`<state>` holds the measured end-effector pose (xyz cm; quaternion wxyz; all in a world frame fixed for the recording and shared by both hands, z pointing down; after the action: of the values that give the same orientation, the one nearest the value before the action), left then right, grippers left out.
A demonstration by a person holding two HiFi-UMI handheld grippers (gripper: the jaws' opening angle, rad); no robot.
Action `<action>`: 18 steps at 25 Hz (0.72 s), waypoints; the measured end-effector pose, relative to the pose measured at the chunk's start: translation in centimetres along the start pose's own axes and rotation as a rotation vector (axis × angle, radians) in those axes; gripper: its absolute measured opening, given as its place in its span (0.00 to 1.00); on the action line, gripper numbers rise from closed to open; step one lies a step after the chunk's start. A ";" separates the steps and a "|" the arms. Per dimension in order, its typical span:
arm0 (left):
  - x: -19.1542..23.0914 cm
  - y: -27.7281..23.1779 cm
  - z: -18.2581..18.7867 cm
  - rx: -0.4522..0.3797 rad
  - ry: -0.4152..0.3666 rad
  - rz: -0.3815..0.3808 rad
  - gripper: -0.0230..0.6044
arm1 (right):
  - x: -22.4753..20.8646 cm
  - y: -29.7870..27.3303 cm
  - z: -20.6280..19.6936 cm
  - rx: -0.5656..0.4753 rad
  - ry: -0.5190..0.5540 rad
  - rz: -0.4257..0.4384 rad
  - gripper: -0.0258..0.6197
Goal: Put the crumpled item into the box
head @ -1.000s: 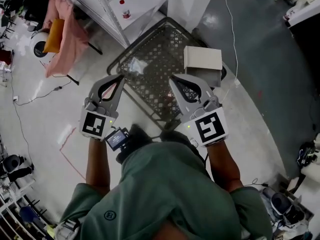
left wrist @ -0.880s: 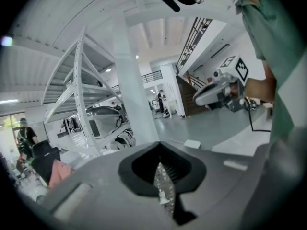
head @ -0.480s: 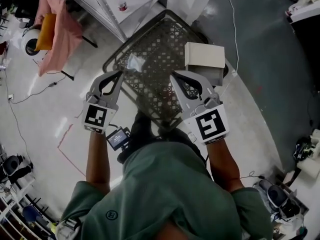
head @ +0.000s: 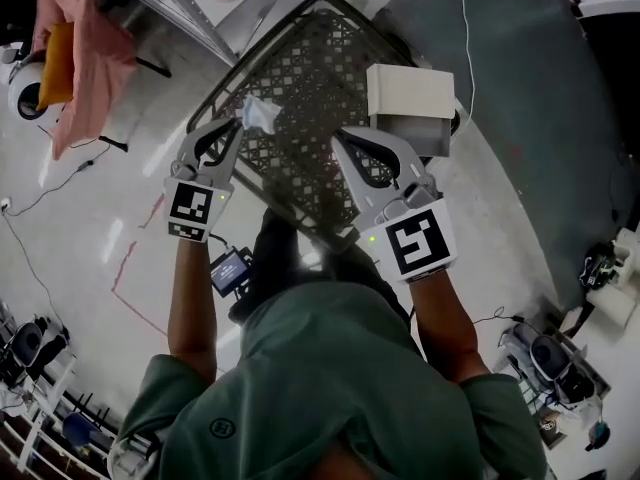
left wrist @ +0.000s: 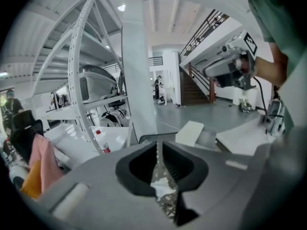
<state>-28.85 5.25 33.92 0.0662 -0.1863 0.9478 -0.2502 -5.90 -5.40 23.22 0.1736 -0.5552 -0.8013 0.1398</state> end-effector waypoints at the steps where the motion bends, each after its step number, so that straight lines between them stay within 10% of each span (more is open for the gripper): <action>1: 0.5 -0.6 -0.6 0.007 0.007 -0.005 0.10 | -0.2 -0.7 -0.3 0.008 -0.005 0.000 0.05; 18: 4.9 -8.9 -12.6 0.176 0.164 -0.071 0.29 | -0.9 -7.2 -6.3 0.109 -0.085 -0.019 0.05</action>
<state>-33.24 1.84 49.12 -0.0042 -0.1922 0.9172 -0.3489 -8.95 -8.57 31.76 0.1709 -0.5310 -0.8043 0.2050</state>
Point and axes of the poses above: the fingertips, and each gripper's own axes: y backward along the fingers, x to its left, z out of its top, the point moved 10 cm from there along y, backward along the fingers, and after that the axes turned 9 degrees about -z, right-handed, at the moved point
